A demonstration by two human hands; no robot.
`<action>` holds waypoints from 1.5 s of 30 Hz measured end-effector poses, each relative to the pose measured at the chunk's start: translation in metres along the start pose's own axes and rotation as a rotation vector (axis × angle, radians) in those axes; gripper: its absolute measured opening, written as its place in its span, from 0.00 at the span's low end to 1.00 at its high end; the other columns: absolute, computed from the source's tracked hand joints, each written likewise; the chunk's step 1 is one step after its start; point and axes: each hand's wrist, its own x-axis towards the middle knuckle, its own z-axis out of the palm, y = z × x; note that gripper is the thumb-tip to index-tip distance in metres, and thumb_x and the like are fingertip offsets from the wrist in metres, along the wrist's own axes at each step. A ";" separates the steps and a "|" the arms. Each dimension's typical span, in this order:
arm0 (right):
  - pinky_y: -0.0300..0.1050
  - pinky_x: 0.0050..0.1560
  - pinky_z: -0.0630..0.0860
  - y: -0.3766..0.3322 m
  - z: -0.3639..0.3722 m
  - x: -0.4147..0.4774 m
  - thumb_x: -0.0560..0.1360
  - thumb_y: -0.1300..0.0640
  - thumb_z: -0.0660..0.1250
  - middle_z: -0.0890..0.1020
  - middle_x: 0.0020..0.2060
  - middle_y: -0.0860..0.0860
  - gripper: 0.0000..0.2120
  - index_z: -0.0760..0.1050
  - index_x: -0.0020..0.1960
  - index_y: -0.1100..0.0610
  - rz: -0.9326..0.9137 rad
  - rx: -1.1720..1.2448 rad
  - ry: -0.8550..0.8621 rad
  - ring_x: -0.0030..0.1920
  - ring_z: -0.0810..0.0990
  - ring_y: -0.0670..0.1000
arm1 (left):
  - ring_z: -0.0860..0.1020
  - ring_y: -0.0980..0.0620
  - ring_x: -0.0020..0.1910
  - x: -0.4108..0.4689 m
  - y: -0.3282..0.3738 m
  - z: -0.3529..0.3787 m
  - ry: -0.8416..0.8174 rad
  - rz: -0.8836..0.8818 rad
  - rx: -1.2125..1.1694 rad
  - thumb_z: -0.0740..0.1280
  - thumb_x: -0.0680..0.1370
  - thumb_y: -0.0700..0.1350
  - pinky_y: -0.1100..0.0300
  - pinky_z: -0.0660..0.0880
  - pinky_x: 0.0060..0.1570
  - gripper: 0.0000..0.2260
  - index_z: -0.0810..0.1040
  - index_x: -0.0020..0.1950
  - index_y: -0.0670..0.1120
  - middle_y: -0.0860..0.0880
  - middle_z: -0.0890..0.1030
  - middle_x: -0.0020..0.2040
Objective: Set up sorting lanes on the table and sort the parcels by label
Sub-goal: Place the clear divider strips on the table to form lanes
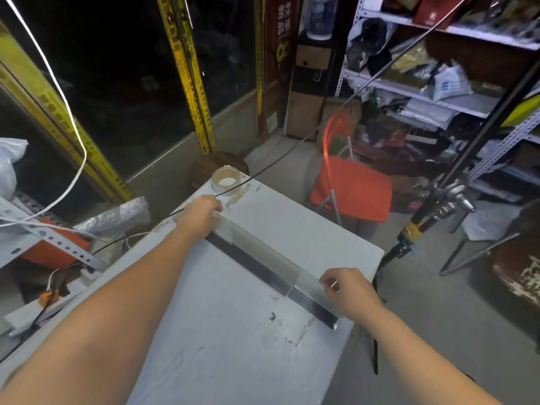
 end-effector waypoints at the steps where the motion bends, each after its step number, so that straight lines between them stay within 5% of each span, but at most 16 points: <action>1: 0.38 0.44 0.74 0.000 -0.001 0.000 0.76 0.59 0.63 0.83 0.50 0.46 0.13 0.81 0.57 0.51 0.003 -0.003 -0.012 0.46 0.80 0.47 | 0.77 0.45 0.56 0.000 0.000 0.000 -0.008 -0.009 0.004 0.72 0.76 0.44 0.49 0.77 0.57 0.11 0.81 0.58 0.49 0.48 0.78 0.58; 12: 0.41 0.57 0.74 -0.009 -0.014 -0.013 0.76 0.56 0.66 0.79 0.60 0.48 0.21 0.73 0.68 0.51 -0.018 -0.040 -0.032 0.58 0.77 0.49 | 0.71 0.45 0.69 -0.033 0.009 -0.024 -0.016 0.014 0.125 0.69 0.77 0.49 0.50 0.70 0.67 0.26 0.68 0.74 0.47 0.47 0.72 0.71; 16: 0.47 0.60 0.75 -0.025 -0.020 -0.026 0.77 0.56 0.65 0.76 0.65 0.49 0.22 0.71 0.70 0.51 -0.114 -0.141 0.022 0.64 0.74 0.52 | 0.73 0.43 0.65 -0.074 0.002 -0.043 -0.010 -0.101 0.172 0.67 0.77 0.52 0.48 0.74 0.60 0.26 0.67 0.73 0.48 0.45 0.75 0.67; 25: 0.50 0.54 0.77 -0.085 -0.012 -0.104 0.75 0.54 0.67 0.77 0.61 0.53 0.20 0.74 0.67 0.50 -0.428 -0.273 0.067 0.60 0.77 0.58 | 0.72 0.42 0.67 -0.241 0.025 -0.091 -0.035 -0.419 0.154 0.61 0.81 0.53 0.47 0.73 0.61 0.23 0.66 0.73 0.45 0.43 0.72 0.71; 34: 0.48 0.58 0.72 -0.142 0.034 -0.244 0.78 0.53 0.65 0.75 0.66 0.50 0.22 0.69 0.71 0.51 -0.808 -0.338 -0.017 0.64 0.74 0.55 | 0.75 0.41 0.61 -0.472 0.080 -0.125 0.018 -0.667 0.233 0.62 0.79 0.50 0.49 0.75 0.54 0.19 0.70 0.66 0.43 0.44 0.74 0.64; 45: 0.48 0.58 0.73 -0.190 0.071 -0.322 0.77 0.51 0.66 0.76 0.65 0.49 0.22 0.70 0.70 0.50 -0.984 -0.377 -0.067 0.65 0.74 0.54 | 0.75 0.41 0.61 -0.615 0.065 -0.103 0.081 -0.861 0.159 0.62 0.78 0.48 0.48 0.76 0.55 0.19 0.71 0.68 0.45 0.45 0.74 0.65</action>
